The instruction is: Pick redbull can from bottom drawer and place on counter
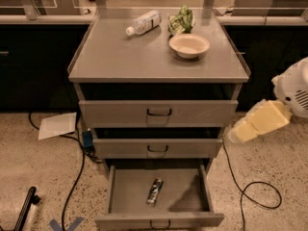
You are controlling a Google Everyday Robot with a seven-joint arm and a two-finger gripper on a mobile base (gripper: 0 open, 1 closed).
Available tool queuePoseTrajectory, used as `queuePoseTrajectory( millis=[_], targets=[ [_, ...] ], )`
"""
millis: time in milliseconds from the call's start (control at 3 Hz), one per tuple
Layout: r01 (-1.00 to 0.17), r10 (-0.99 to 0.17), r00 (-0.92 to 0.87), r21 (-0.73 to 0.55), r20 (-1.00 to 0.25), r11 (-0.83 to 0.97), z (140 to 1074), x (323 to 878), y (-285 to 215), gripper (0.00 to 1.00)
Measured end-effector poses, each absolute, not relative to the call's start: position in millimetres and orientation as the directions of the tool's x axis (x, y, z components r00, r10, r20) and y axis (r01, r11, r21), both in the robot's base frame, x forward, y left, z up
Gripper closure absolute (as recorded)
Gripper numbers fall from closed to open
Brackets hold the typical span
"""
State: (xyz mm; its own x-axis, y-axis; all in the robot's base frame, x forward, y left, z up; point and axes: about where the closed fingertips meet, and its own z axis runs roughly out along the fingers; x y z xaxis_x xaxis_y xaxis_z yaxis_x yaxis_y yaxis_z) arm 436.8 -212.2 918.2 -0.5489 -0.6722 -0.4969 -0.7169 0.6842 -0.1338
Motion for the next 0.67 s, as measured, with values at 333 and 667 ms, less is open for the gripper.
queuePoseTrajectory(
  millis=[333, 667],
  targets=[
    [-0.579, -0.49, -0.649, -0.039, -0.582, 0.814, 887.9, 459.3, -206.8, 0.0],
    [-0.483, -0.355, -0.699, 0.043, -0.621, 0.875, 863.5, 484.8, -199.3, 0.0]
  ],
)
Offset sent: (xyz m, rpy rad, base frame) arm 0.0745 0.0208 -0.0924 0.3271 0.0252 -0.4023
